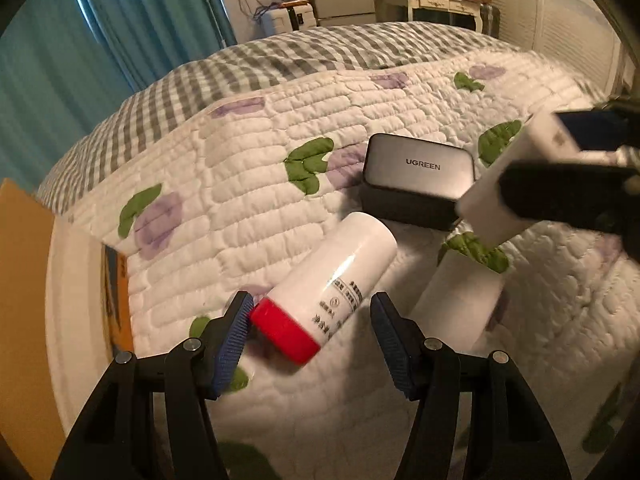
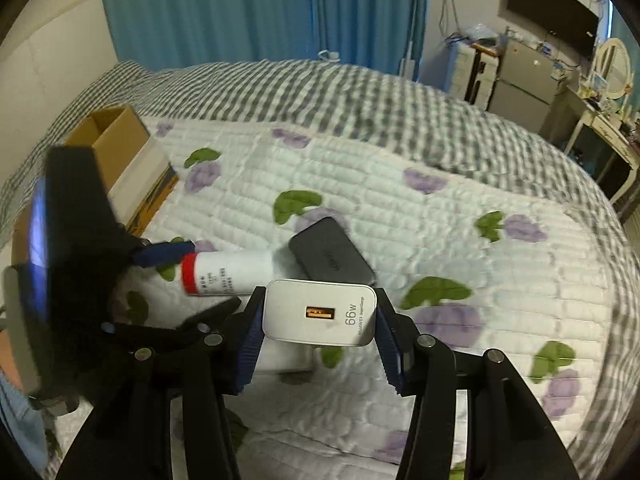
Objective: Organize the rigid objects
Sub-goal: 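Grasp the red-capped bottle with the left tool while the right tool grasps the white charger, then drop the red-capped bottle and white charger into the box with both tools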
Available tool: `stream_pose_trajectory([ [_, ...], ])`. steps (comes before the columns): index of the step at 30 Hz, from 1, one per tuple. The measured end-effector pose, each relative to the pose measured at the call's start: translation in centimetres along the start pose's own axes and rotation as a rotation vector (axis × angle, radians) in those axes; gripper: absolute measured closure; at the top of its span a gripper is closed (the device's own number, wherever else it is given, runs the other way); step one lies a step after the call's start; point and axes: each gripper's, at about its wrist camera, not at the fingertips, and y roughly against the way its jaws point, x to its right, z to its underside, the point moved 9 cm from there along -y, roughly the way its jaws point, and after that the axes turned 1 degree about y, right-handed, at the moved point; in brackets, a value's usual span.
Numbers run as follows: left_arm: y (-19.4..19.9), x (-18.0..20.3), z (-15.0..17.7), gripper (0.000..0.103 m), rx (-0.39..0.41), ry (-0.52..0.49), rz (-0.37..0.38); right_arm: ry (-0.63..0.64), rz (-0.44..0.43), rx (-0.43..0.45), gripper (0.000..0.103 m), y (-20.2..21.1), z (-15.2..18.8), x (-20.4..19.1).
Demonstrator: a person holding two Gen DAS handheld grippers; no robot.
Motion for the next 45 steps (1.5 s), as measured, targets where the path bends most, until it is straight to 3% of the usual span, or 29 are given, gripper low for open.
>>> stream_pose_trajectory([
  [9, 0.7, 0.4, 0.7, 0.056, 0.002, -0.003, 0.026, -0.045, 0.005, 0.005, 0.053, 0.6, 0.7, 1.6],
  [22, 7.5, 0.7, 2.2, 0.065, 0.056, 0.041, 0.059, -0.093, 0.064, 0.058, 0.053, 4.0, 1.7, 1.8],
  [31, 10.3, -0.4, 3.5, 0.067, 0.066, 0.071, 0.089, -0.1, 0.062, 0.079, 0.053, 5.6, 2.0, -0.5],
  [36, 13.5, -1.8, 2.9, 0.067, 0.116, 0.088, 0.082, -0.084, 0.072, 0.088, 0.053, 6.7, 1.8, -1.9],
  [45, 21.4, -7.9, 0.5, 0.067, 0.254, 0.152, 0.031, -0.012, 0.11, 0.185, 0.053, 12.5, -3.0, -6.2],
])
